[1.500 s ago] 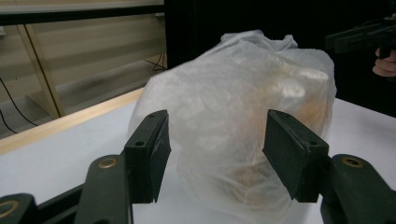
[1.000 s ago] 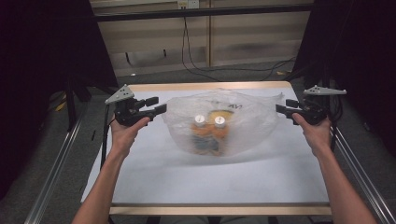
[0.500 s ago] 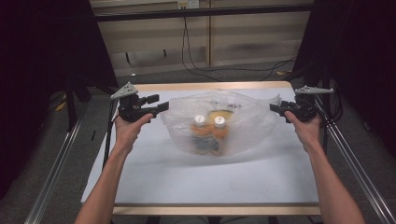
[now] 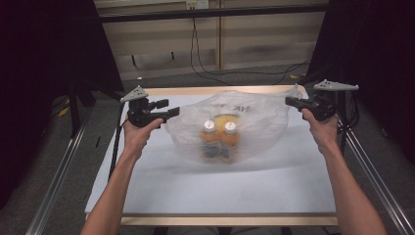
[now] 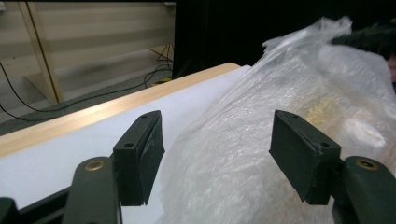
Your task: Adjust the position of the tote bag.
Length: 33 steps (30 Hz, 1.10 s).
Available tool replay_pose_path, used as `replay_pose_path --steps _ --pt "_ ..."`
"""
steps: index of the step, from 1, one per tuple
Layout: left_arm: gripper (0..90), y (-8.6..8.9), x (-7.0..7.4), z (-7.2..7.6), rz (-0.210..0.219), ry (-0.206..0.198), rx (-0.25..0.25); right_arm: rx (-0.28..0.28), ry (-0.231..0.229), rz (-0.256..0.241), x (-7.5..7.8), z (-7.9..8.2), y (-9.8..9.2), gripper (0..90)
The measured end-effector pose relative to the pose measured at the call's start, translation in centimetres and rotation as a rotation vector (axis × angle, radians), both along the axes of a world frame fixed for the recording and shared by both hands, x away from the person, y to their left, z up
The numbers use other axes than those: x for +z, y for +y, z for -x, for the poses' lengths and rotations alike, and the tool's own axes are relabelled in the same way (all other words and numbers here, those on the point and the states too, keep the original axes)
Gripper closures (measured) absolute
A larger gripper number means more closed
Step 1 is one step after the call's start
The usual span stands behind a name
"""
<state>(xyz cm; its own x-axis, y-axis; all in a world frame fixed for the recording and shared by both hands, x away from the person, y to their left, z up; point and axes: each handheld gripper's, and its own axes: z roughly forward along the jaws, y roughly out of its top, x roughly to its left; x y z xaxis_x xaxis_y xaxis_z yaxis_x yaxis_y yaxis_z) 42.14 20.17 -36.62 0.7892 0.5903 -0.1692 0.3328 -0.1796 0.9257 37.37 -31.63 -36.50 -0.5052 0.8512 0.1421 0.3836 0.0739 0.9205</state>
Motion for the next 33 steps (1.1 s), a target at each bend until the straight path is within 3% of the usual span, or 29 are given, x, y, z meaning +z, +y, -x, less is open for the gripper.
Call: replay_pose_path --steps 8,15,21,23,28,33 --pt "31.2 -0.8 -0.8 -0.4 -0.030 0.026 -0.026 0.025 -0.064 -0.010 3.8 0.2 1.3 90.0" --pt "32.8 -1.3 -1.6 -0.8 -0.031 0.049 -0.047 0.032 -0.099 -0.016 5.9 0.3 1.8 90.0" --pt "57.9 -2.3 -2.5 -1.0 -0.071 0.090 -0.134 0.033 -0.125 -0.019 7.3 0.6 2.2 90.0" --pt "68.4 -2.6 -2.9 -1.0 -0.065 0.106 -0.157 0.036 -0.127 -0.018 7.4 0.7 2.3 90.0" --pt "90.0 -3.3 -3.0 -0.8 -0.056 0.101 -0.200 0.038 -0.127 -0.010 7.7 1.0 2.3 90.0" --pt "90.0 -3.4 -2.6 -0.5 -0.051 0.086 -0.195 0.036 -0.132 -0.018 8.0 1.3 2.1 90.0"
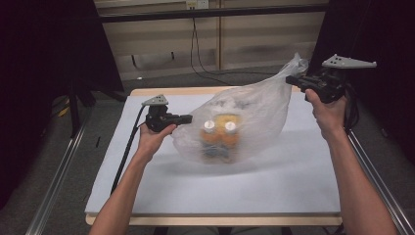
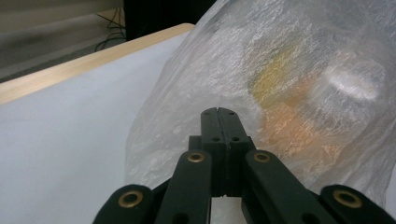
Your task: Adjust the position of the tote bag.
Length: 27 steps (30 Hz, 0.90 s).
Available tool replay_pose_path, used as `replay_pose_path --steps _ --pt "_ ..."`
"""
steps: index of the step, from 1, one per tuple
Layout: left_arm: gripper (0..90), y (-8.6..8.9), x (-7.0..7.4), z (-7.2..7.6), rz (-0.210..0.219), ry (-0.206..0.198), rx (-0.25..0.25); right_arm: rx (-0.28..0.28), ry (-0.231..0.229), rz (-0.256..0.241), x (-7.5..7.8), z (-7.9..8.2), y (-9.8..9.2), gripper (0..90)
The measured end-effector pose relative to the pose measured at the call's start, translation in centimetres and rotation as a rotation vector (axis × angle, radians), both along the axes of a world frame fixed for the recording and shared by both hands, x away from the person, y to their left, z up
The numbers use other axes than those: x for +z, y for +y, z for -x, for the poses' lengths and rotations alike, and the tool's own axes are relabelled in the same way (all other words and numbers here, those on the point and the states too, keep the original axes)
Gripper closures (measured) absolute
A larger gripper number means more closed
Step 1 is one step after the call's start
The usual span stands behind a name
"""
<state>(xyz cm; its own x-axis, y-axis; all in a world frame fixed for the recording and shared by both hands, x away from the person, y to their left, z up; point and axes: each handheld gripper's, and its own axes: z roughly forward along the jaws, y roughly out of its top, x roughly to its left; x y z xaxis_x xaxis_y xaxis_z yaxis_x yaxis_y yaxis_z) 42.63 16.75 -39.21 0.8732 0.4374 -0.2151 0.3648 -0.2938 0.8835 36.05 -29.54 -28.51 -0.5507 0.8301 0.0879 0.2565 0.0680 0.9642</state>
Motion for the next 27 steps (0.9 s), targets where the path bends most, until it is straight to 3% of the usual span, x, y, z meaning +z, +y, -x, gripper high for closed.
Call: replay_pose_path --steps 3,5,6,8,9,10,11,15,16,20,22,24,27 --pt "90.0 0.8 0.4 0.1 0.005 -0.012 0.034 0.002 0.000 0.008 0.1 0.1 0.0 90.0" --pt "71.8 1.6 0.5 -0.2 0.002 -0.010 0.075 0.003 -0.001 0.005 0.1 0.2 0.2 90.0" --pt "55.5 2.5 0.4 -0.4 0.019 0.002 0.102 0.006 -0.001 0.003 0.1 0.3 0.3 90.0" --pt "47.7 2.9 0.3 -0.5 0.026 0.008 0.110 0.012 -0.004 0.004 0.0 0.2 0.4 90.0" --pt "47.7 3.4 0.2 -0.4 0.015 0.008 0.138 0.013 -0.004 0.004 0.0 0.3 0.5 90.0" --pt "32.1 3.9 -0.2 -0.1 -0.003 0.018 0.158 0.018 -0.006 0.007 0.0 0.3 0.6 90.0" --pt "27.1 4.2 -0.4 0.0 -0.004 0.031 0.163 0.017 -0.006 0.010 0.0 0.3 0.7 90.0" --pt "15.4 5.4 -1.6 1.2 0.046 0.067 0.140 0.017 -0.011 0.012 0.3 0.6 0.8 90.0" --pt "15.4 5.4 -2.0 1.6 0.052 0.081 0.124 0.021 -0.012 0.018 0.3 0.7 0.7 90.0" --pt "14.8 4.4 -3.4 2.0 0.013 0.120 0.077 0.020 -0.014 0.018 0.4 0.9 0.7 90.0" --pt "17.9 4.0 -3.9 1.9 0.019 0.135 0.056 0.027 -0.013 0.021 0.3 1.1 0.9 90.0" --pt "26.4 3.5 -4.0 1.8 0.023 0.136 0.047 0.028 -0.010 0.031 0.3 1.2 1.1 90.0" --pt "50.7 3.2 -3.9 1.9 0.027 0.105 0.031 0.033 -0.010 0.035 0.2 1.2 1.2 90.0"
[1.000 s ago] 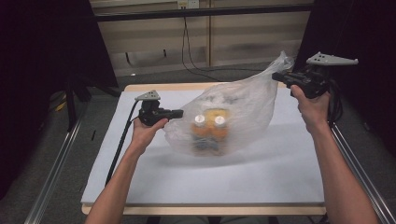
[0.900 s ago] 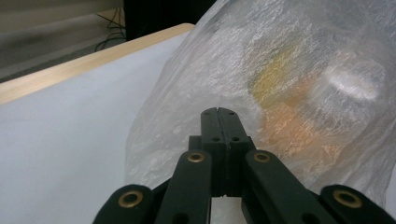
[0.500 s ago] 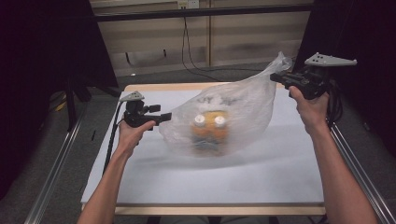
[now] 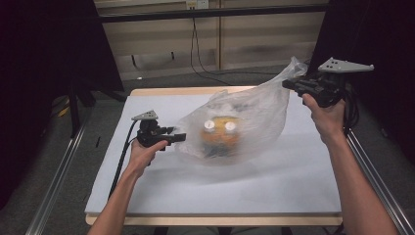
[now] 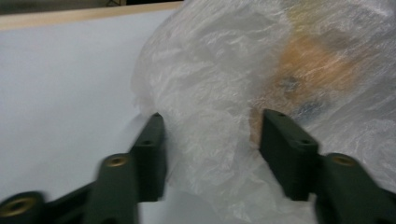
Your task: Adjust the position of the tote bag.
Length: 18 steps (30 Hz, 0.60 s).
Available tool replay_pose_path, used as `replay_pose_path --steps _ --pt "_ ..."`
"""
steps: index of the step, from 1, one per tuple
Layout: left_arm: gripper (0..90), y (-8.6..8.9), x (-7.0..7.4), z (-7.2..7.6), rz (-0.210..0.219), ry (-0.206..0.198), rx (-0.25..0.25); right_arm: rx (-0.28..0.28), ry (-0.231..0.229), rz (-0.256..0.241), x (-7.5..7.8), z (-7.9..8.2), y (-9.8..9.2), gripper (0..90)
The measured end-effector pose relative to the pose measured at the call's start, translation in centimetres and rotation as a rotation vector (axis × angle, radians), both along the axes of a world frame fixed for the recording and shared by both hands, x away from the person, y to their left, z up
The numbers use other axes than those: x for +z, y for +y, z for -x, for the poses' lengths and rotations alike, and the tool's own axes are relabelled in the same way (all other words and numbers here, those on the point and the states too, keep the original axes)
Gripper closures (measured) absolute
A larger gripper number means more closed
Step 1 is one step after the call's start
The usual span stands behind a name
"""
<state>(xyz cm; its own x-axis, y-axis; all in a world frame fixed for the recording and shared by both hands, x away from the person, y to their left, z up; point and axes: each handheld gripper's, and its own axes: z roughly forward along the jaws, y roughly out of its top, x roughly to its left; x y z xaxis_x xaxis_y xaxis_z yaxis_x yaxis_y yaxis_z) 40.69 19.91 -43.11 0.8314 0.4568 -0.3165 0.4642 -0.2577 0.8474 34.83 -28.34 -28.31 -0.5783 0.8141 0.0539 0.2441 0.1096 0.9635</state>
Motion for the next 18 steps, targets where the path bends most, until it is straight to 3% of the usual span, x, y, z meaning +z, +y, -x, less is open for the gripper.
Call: replay_pose_path --steps 3,4,6,12,14,18 --pt "72.2 0.1 0.3 0.1 0.019 -0.023 0.009 -0.001 0.002 -0.003 0.0 0.0 -0.1 90.0" --pt "77.4 0.4 1.0 0.2 0.022 -0.053 0.021 -0.001 0.004 -0.008 -0.1 -0.1 -0.2 90.0" --pt "84.7 0.9 1.7 0.5 0.039 -0.074 0.031 0.001 0.004 -0.010 -0.1 -0.1 -0.2 90.0" --pt "85.8 2.1 4.5 2.1 0.069 -0.160 0.042 0.007 -0.012 -0.024 0.2 0.2 -0.2 90.0" --pt "86.3 2.2 5.4 2.7 0.058 -0.194 0.030 0.013 -0.019 -0.044 0.4 0.4 -0.2 90.0" --pt "87.2 2.6 6.3 3.7 0.067 -0.228 0.031 0.028 -0.031 -0.052 0.4 1.0 0.1 90.0"
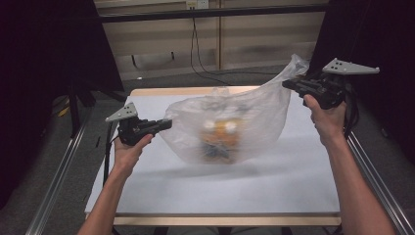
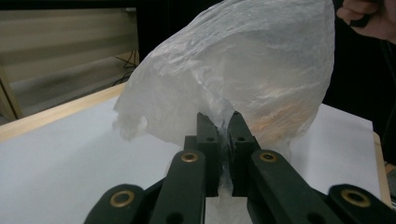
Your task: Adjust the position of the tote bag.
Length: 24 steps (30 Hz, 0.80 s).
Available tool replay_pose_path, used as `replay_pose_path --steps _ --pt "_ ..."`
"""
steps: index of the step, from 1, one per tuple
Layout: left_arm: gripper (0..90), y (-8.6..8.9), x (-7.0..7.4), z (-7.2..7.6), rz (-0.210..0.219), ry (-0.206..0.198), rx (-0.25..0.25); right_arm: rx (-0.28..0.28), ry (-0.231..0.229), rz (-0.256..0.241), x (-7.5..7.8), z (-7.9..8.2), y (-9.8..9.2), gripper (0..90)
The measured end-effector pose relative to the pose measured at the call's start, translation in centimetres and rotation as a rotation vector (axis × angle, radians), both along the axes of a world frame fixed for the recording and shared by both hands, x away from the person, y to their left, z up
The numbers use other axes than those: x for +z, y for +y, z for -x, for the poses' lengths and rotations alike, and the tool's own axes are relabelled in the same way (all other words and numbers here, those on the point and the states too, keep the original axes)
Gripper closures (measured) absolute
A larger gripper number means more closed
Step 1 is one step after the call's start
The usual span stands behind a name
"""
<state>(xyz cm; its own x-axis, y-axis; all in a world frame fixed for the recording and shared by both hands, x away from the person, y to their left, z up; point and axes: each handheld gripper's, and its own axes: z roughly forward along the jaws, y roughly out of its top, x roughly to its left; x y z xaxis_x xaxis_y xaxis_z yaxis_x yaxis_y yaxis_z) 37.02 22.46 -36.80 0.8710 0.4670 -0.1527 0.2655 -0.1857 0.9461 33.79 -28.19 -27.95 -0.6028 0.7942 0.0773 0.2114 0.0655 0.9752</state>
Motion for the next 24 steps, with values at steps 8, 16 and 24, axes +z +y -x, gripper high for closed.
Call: replay_pose_path --steps 8,16,24 --pt "87.6 0.2 1.3 2.4 0.012 -0.061 -0.011 0.037 -0.018 -0.015 0.6 1.3 0.3 90.0" --pt "88.0 -0.2 1.8 4.5 -0.007 -0.108 -0.043 0.047 -0.076 -0.053 2.0 3.3 -0.5 90.0" --pt "88.1 0.3 0.7 5.8 -0.066 -0.111 -0.046 0.076 -0.073 -0.056 0.2 5.4 -1.0 90.0"
